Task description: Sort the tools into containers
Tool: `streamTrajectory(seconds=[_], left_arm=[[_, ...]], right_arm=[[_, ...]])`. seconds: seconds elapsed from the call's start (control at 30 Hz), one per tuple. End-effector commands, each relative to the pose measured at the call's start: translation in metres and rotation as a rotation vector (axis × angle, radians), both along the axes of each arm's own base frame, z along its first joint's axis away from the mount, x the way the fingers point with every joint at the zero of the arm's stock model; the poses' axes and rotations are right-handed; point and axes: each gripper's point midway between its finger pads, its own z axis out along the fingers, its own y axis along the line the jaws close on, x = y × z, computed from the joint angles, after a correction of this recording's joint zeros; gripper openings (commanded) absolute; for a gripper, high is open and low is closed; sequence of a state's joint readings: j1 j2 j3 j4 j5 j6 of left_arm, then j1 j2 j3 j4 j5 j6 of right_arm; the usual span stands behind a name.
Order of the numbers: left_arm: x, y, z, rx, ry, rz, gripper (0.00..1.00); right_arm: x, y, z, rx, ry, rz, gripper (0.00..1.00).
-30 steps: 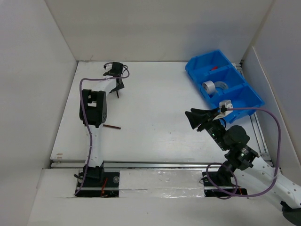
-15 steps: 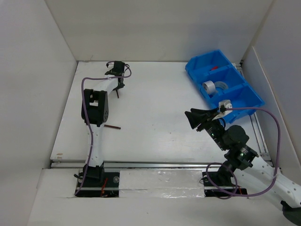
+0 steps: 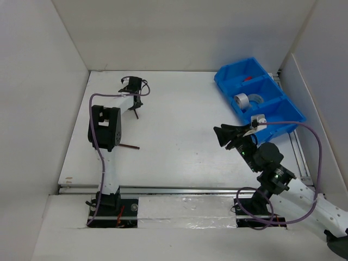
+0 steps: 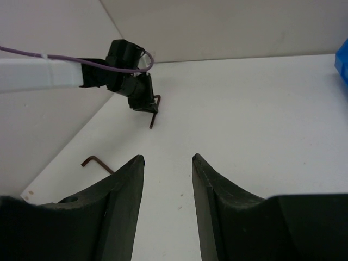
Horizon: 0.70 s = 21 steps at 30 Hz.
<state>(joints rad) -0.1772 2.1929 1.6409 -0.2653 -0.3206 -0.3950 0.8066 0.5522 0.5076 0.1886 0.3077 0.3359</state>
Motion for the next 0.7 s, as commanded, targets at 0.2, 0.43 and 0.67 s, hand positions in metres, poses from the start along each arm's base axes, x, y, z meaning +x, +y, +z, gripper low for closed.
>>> streamTrajectory(seconds=[0.2,0.43,0.67], left_arm=[[-0.032,-0.038,0.054,-0.126,-0.123,-0.099,0.00],[-0.055,-0.051,0.075,-0.198,-0.209,-0.168,0.00],[-0.085,-0.083,0.100,-0.266,-0.298,-0.279,0.00]], right_arm=[[0.032,0.014,-0.001,0.007,0.051,-0.041,0.47],[0.053,0.030,-0.004,0.049,0.082,0.101,0.49],[0.075,0.053,-0.010,0.062,0.123,0.272,0.53]])
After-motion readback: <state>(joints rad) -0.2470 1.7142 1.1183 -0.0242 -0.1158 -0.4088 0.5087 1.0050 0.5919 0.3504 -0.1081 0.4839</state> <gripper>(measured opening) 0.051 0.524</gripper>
